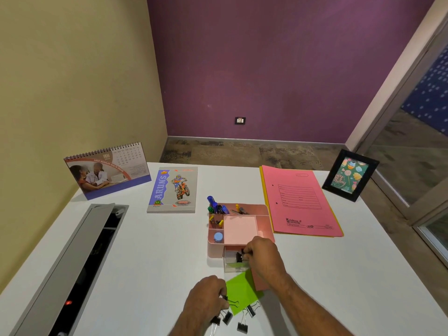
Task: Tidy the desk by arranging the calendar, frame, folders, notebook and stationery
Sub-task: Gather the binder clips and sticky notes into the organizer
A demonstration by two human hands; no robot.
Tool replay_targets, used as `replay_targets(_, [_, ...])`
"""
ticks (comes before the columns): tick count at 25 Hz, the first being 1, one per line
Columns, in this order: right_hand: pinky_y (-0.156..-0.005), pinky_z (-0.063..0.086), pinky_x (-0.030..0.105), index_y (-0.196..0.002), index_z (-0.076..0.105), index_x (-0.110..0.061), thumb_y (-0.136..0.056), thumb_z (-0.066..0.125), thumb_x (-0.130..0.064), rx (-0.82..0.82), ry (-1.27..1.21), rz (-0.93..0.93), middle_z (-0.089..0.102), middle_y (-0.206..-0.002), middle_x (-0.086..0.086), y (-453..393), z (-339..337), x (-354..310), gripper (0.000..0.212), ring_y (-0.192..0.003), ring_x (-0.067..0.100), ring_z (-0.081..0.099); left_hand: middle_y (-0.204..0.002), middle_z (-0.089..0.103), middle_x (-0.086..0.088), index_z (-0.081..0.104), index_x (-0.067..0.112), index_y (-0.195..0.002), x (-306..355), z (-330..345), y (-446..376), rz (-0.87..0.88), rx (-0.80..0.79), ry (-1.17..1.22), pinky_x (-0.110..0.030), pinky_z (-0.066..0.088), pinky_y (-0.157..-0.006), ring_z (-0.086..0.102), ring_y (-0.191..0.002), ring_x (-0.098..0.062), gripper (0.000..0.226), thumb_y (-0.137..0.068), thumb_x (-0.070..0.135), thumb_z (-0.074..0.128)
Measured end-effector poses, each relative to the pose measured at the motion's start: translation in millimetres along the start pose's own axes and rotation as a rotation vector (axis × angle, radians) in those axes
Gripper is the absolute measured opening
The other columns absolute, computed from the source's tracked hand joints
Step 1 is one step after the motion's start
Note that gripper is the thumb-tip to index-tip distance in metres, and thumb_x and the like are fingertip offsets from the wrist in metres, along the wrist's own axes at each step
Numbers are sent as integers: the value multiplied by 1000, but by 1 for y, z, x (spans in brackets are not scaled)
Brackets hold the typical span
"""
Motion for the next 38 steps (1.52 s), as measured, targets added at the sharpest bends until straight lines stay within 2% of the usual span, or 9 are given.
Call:
replay_targets(4, [-80, 54, 25, -94, 79, -20, -85, 66, -14, 115, -186, -50, 69, -93, -6, 12, -5, -2, 17, -85, 10, 63, -65, 55, 16, 47, 30, -67, 1, -2, 5, -8, 38, 59, -25, 41, -63, 52, -69, -5, 25, -72, 23, 70])
replay_targets(9, [-69, 54, 22, -82, 78, -25, -76, 73, -23, 132, -378, -184, 68, -80, -18, 29, 0, -4, 8, -75, 1, 62, -56, 60, 6, 58, 26, -64, 2, -12, 7, -89, 177, 562, -29, 43, -49, 50, -47, -10, 20, -64, 17, 77])
replay_targets(12, [-68, 52, 16, -87, 78, -25, -72, 77, -26, 74, -409, -188, 68, -83, -20, 35, 3, -1, 16, -78, 2, 64, -57, 61, 7, 63, 22, -65, 9, -25, 8, -100, 312, 759, -25, 47, -51, 51, -50, -5, 23, -67, 9, 82])
replay_targets(15, [-67, 48, 8, -82, 79, -24, -70, 79, -12, 55, -501, -156, 68, -74, -24, 36, 2, 0, 16, -78, 0, 66, -59, 62, 6, 66, 20, -67, 16, -37, 8, -72, 395, 862, -22, 49, -54, 52, -54, -4, 22, -69, 12, 86])
replay_targets(20, [-65, 56, 22, -71, 77, -30, -70, 82, -3, 151, -674, -48, 73, -72, -16, 34, -4, 11, 28, -68, 7, 69, -69, 68, 5, 65, 23, -77, 20, -41, 10, -66, 450, 918, -24, 53, -58, 58, -59, -7, 27, -66, 16, 89])
replay_targets(23, [-66, 54, 15, -73, 80, -22, -70, 77, 3, 270, -578, -130, 70, -73, -15, 31, -15, 13, 26, -73, 5, 67, -73, 64, 13, 60, 29, -84, 16, -31, 9, -19, 372, 790, -26, 53, -60, 55, -59, -3, 37, -61, 31, 89])
replay_targets(28, [-76, 53, 20, -92, 80, -15, -77, 66, -4, 195, -226, -245, 63, -89, -10, 25, -9, -1, 23, -82, 11, 64, -94, 58, 18, 57, 40, -104, 19, -11, 20, 300, 39, 97, -24, 45, -75, 52, -84, -3, 50, -60, 56, 75])
replay_targets(32, [-76, 40, 16, -106, 76, -13, -85, 63, -6, 97, -35, -245, 68, -107, 1, 20, 0, -11, 25, -93, 21, 66, -117, 55, 11, 58, 41, -118, 18, 9, 21, 381, -147, -180, -31, 39, -81, 51, -104, -15, 58, -63, 51, 73])
replay_targets(38, [-84, 46, 24, -113, 73, -18, -87, 61, -8, -7, 130, -229, 70, -114, 3, 12, 8, -13, 30, -103, 20, 61, -128, 56, 0, 65, 30, -122, 18, 16, 18, 371, -120, -345, -35, 37, -91, 47, -115, -25, 45, -78, 41, 69])
Point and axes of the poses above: each hand's wrist, its own y-axis away from the middle knuckle, its own z-axis out of the palm, x = y × z, the point moved 7 cm from there along -y, towards the middle knuckle
